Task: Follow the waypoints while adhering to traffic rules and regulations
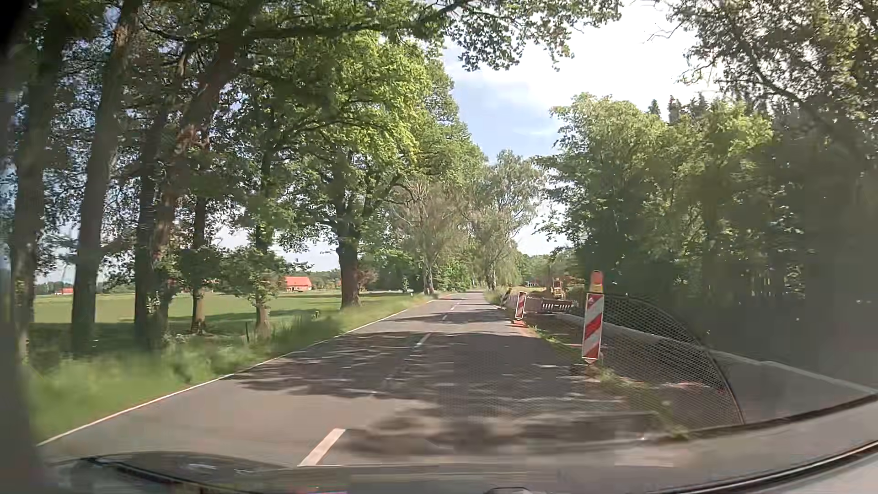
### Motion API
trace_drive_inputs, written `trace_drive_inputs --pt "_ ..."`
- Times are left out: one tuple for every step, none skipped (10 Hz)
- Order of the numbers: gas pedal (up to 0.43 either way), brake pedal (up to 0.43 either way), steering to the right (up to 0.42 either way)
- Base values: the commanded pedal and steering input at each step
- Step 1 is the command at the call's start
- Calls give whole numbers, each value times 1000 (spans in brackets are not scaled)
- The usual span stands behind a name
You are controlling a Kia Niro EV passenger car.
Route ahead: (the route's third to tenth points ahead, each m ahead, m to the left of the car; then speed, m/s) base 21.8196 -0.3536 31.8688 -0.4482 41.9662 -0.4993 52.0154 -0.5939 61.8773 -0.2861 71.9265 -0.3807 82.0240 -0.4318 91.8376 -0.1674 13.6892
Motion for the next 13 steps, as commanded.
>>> trace_drive_inputs --pt "157 0 -1" --pt "157 0 -1" --pt "157 0 0" --pt "157 0 0" --pt "157 0 0" --pt "157 0 0" --pt "157 0 0" --pt "157 0 0" --pt "169 0 0" --pt "169 0 0" --pt "169 0 0" --pt "169 0 0" --pt "169 0 0"
